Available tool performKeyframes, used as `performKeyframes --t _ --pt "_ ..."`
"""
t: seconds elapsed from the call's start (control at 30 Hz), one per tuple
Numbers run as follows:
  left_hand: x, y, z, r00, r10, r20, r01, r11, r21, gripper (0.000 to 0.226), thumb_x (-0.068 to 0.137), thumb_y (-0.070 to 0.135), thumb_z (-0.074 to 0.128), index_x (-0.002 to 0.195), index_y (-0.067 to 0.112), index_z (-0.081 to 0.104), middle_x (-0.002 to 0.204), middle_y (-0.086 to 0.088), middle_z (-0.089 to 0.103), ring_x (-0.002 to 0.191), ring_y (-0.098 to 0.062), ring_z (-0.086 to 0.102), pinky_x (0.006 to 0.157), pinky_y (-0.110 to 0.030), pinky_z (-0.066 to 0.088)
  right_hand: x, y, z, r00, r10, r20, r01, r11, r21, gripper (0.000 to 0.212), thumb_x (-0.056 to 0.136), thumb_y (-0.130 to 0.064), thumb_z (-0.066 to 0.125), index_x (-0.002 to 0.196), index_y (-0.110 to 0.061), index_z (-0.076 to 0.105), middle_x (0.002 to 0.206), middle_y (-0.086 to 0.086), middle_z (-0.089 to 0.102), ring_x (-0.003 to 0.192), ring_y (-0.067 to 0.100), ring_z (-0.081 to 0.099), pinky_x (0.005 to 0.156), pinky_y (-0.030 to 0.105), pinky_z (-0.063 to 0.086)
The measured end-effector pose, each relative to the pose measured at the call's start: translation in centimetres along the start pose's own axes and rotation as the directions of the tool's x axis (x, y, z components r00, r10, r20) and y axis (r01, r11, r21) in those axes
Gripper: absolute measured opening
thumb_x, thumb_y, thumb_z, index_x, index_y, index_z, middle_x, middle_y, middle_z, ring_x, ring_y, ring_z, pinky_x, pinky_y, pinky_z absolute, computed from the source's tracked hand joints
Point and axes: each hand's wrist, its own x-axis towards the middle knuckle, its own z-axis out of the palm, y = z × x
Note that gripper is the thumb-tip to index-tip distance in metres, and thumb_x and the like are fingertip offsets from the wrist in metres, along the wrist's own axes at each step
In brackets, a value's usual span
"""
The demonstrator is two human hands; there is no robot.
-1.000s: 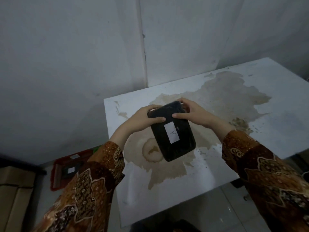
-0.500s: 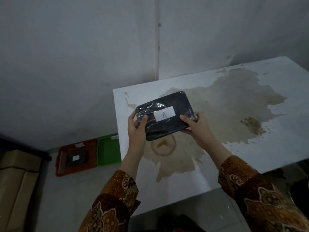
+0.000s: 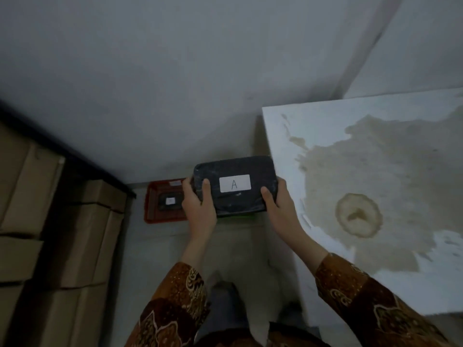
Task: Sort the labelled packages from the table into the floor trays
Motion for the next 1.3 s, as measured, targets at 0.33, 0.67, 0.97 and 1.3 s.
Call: performKeyframes --t 0.33,0.67,0.97,1.3 --pt "9.9 -12.7 -4.4 0.976 -0.207 0.073 0.189 0.961 0.201 0.021 0.099 0.017 0.041 0.115 0.004 0.045 0.092 0.005 0.055 0.078 -0.003 0.054 0.061 0.001 0.039 5.4 8.1 14.6 0.937 0.348 -0.018 -0.347 0.93 -0.12 0.034 0.098 -0.024 0.039 0.125 -0.004 0.047 0.121 0.017 0.059 0.106 0.027 0.055 0.091 0.039 0.048" --pt "18.9 -39.0 4.6 0.873 -0.389 0.293 0.276 0.892 0.359 0.035 0.096 0.011 0.052 0.131 0.004 0.051 0.125 -0.017 0.061 0.111 -0.027 0.059 0.095 -0.037 0.051 17.0 34.7 23.9 0.812 0.575 -0.098 -0.58 0.774 -0.254 0.027 0.093 -0.009 0.049 0.118 0.001 0.05 0.115 0.021 0.06 0.104 0.034 0.058 0.078 0.035 0.046" --pt "27.5 -59.1 16.1 0.803 -0.47 0.367 0.372 0.876 0.307 0.033 0.096 0.014 0.053 0.128 0.007 0.056 0.117 -0.013 0.064 0.102 -0.022 0.059 0.084 -0.031 0.051 30.1 54.6 28.9 0.755 0.655 -0.022 -0.643 0.734 -0.218 0.043 0.092 -0.007 0.051 0.134 -0.003 0.043 0.133 0.021 0.054 0.117 0.036 0.054 0.1 0.045 0.047" --pt "29.0 -64.4 18.3 0.745 -0.458 0.486 0.337 0.886 0.319 0.04 0.1 0.007 0.04 0.139 0.006 0.044 0.128 -0.017 0.059 0.105 -0.021 0.054 0.083 -0.018 0.042 31.7 59.0 30.3 0.82 0.571 0.035 -0.549 0.803 -0.233 0.054 0.088 -0.024 0.061 0.138 -0.017 0.042 0.138 0.013 0.053 0.122 0.031 0.052 0.105 0.046 0.044"
